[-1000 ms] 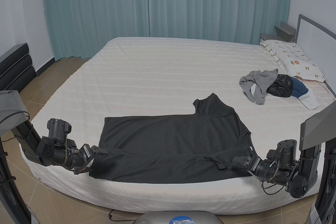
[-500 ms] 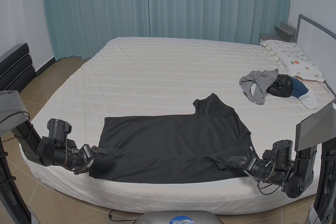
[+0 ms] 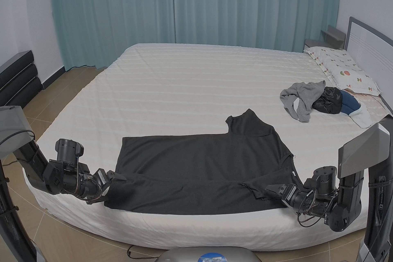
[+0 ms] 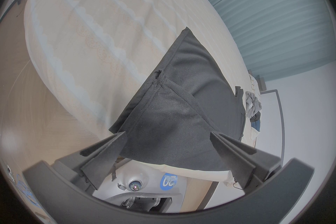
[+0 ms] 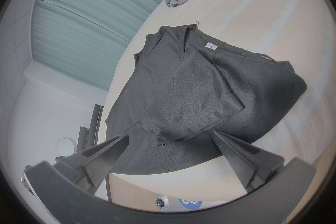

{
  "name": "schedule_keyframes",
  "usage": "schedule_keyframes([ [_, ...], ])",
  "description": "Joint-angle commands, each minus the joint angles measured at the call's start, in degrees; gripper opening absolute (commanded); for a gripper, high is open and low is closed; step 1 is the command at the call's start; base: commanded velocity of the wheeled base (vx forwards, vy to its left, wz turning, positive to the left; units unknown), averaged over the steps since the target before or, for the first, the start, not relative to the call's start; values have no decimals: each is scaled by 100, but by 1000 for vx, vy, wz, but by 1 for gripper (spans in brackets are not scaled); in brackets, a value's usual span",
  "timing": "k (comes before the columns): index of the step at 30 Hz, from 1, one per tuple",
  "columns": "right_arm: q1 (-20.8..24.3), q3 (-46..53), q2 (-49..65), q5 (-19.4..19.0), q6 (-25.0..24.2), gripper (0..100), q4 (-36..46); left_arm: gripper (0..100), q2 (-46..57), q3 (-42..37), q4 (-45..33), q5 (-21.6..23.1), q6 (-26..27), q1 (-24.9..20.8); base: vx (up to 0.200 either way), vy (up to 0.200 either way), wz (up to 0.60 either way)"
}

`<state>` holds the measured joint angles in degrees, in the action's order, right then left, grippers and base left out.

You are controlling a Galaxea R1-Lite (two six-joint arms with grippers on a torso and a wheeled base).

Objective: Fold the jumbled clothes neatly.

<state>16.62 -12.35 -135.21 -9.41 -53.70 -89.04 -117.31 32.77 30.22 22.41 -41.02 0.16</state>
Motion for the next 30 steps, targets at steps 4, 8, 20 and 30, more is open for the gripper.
schedule_keyframes([
  [4, -18, -154, -41, 9, -9, 100, -61, 100, -11, 1, 1, 1, -2, 2, 0, 0, 0],
  [8, -62, -180, -41, 53, -9, 100, -61, 100, -11, 1, 1, 1, -2, 2, 0, 0, 0],
  [20, -62, -180, -41, 256, -9, 0, -52, 100, -11, 1, 1, 1, -2, 2, 0, 0, 0],
  [30, -53, -92, 38, 256, -62, 0, -61, 100, -11, 1, 1, 1, -2, 2, 0, 0, 0],
])
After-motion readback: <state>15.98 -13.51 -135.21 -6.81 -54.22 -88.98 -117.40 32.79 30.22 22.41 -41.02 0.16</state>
